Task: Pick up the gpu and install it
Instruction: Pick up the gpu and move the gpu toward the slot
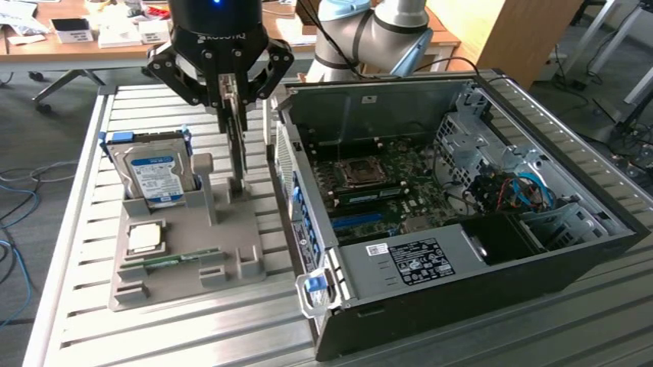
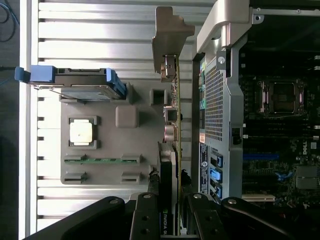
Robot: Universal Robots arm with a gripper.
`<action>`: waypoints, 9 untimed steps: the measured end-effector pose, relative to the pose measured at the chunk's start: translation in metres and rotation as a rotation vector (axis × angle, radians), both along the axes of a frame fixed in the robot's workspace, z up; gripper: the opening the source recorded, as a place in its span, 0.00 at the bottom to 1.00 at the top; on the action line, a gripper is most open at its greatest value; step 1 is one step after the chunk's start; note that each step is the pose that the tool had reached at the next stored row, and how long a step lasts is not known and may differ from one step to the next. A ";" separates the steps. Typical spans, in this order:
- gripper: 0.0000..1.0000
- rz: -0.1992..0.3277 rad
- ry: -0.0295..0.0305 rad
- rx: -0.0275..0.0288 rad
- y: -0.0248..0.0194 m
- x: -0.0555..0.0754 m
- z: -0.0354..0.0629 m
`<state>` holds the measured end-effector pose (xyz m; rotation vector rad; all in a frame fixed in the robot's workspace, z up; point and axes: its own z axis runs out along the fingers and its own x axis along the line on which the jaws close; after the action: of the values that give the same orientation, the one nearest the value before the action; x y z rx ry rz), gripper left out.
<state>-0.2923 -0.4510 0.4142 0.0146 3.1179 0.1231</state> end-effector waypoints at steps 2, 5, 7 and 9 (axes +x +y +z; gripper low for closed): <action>0.27 0.000 0.0002 -0.0001 0.0000 0.000 0.0001; 0.27 0.000 0.0001 0.0000 0.0000 0.002 0.0001; 0.27 0.000 0.0000 0.0014 0.0000 0.005 0.0003; 0.27 0.000 0.0000 0.0027 0.0000 0.008 0.0005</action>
<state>-0.2846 -0.4510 0.4147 0.0145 3.1177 0.1272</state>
